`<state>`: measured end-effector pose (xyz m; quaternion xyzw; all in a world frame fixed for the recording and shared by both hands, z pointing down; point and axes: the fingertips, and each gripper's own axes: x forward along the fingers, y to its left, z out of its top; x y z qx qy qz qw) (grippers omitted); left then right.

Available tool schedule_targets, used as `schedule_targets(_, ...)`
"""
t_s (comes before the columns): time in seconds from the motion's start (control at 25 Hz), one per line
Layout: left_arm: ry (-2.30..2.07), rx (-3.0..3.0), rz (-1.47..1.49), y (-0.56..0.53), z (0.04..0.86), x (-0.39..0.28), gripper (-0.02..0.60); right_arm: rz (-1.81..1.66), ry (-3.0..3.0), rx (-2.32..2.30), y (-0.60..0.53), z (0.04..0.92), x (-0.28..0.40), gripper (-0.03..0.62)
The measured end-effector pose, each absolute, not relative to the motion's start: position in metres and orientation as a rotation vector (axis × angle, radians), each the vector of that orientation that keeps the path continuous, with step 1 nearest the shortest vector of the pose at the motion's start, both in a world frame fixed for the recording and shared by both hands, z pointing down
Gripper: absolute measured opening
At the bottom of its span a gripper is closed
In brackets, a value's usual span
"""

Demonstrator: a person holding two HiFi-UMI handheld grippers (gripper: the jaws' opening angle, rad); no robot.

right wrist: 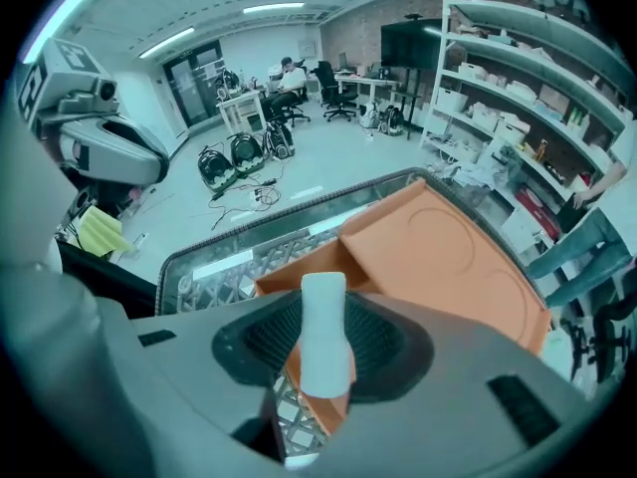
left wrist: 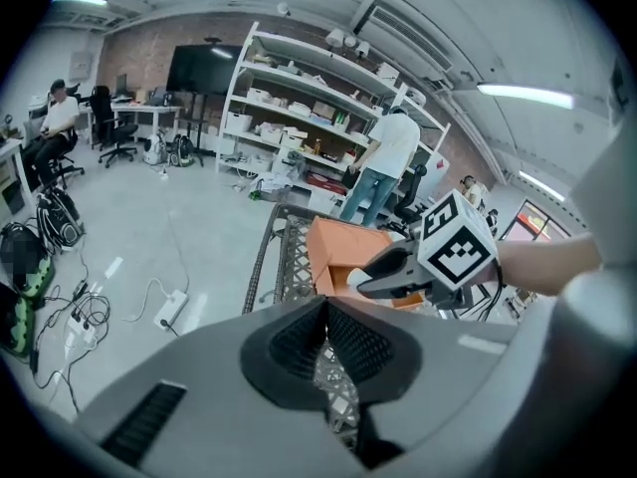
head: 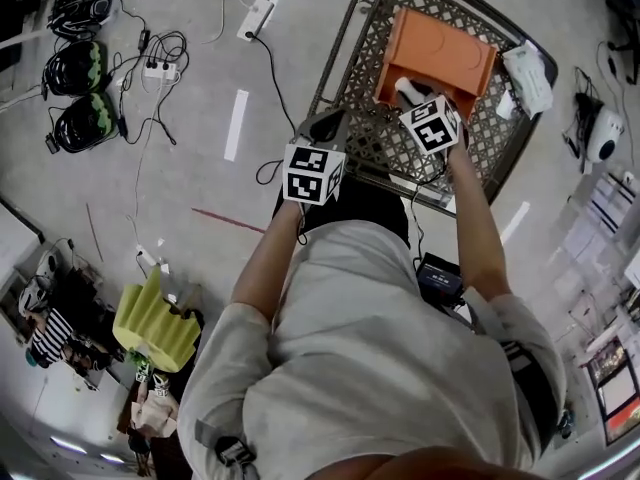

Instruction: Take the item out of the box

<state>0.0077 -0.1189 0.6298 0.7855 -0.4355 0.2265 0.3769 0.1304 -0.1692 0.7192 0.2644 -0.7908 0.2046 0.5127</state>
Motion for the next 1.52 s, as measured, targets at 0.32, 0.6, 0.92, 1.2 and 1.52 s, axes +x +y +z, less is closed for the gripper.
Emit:
schedule_targets(0.32,-1.062,2.086,0.531,-0.128,0.612,0.013,0.009,0.459,-1.926,0.752,-0.166,0.677,0.119,0.129)
schedule_targets(0.6,-1.039,2.148,0.482,-0.141,0.592,0.016,0.009,0.46,-1.964,0.879,-0.159,0.633,0.109,0.129)
schedule_targets(0.92,-0.978,2.233,0.47,-0.144,0.573,0.015,0.009,0.424,-2.038,1.04,-0.14,0.574,0.097,0.129)
schedule_targets(1.2,-0.909,2.306,0.459,-0.136,0.557,0.027,0.009,0.584,-2.159,1.326,-0.127,0.517,0.103,0.129)
schedule_targets(1.52,-0.86,2.454,0.438,-0.119,0.51,0.028,0.009,0.529,-2.236,1.692,-0.104,0.454,0.11,0.129)
